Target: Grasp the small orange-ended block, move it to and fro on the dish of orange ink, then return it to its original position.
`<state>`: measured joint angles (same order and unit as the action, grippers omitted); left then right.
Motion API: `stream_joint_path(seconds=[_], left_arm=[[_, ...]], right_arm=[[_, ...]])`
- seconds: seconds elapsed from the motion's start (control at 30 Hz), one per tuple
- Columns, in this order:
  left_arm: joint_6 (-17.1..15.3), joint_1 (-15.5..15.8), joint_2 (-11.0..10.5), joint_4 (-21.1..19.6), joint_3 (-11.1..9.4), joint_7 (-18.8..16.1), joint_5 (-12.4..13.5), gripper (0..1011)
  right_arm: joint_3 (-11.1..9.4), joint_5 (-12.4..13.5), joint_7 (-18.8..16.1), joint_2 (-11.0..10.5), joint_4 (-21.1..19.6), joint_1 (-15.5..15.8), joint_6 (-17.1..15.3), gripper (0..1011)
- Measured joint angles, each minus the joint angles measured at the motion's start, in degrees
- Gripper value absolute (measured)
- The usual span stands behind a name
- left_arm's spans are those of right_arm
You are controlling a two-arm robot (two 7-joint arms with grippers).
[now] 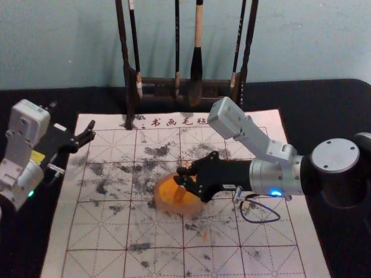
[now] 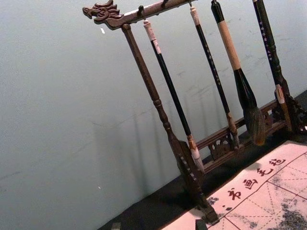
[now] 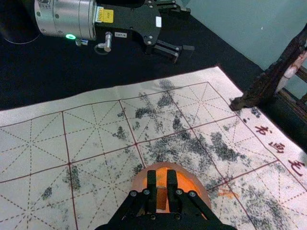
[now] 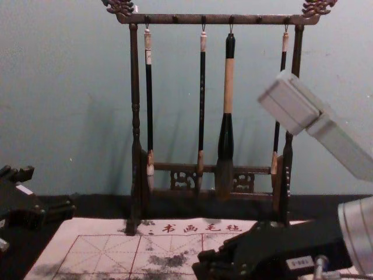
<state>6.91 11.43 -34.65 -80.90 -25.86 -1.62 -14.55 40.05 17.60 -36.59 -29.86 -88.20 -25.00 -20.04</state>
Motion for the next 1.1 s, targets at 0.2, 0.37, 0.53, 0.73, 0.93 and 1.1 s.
stream_joint_path(seconds=[0.2, 0.37, 0.53, 0.73, 0.93, 1.1], left_arm=[[0.0, 0.0, 0.0, 0.0, 0.0, 0.0, 0.0, 1001], [0.0, 0.0, 0.0, 0.0, 0.0, 0.0, 0.0, 1001], [0.0, 0.0, 0.0, 0.0, 0.0, 0.0, 0.0, 1001], [0.0, 0.0, 0.0, 0.0, 0.0, 0.0, 0.0, 1001], [0.0, 0.0, 0.0, 0.0, 0.0, 0.0, 0.0, 1001], [0.0, 0.0, 0.0, 0.0, 0.0, 0.0, 0.0, 1001]], right_arm=[[0.56, -0.12, 0.24, 0.92, 0.74, -0.59, -0.16, 130], [0.91, -0.31, 0.38, 1.56, 1.28, -1.0, -0.29, 130], [1.17, -0.61, 0.61, 2.33, 2.08, -1.48, -0.41, 130], [1.18, -0.78, 1.01, 3.19, 3.06, -1.92, -0.49, 130], [1.06, -1.12, 1.41, 3.84, 4.03, -2.44, -0.49, 130], [0.87, -1.35, 1.77, 4.15, 4.39, -2.55, -0.51, 130]])
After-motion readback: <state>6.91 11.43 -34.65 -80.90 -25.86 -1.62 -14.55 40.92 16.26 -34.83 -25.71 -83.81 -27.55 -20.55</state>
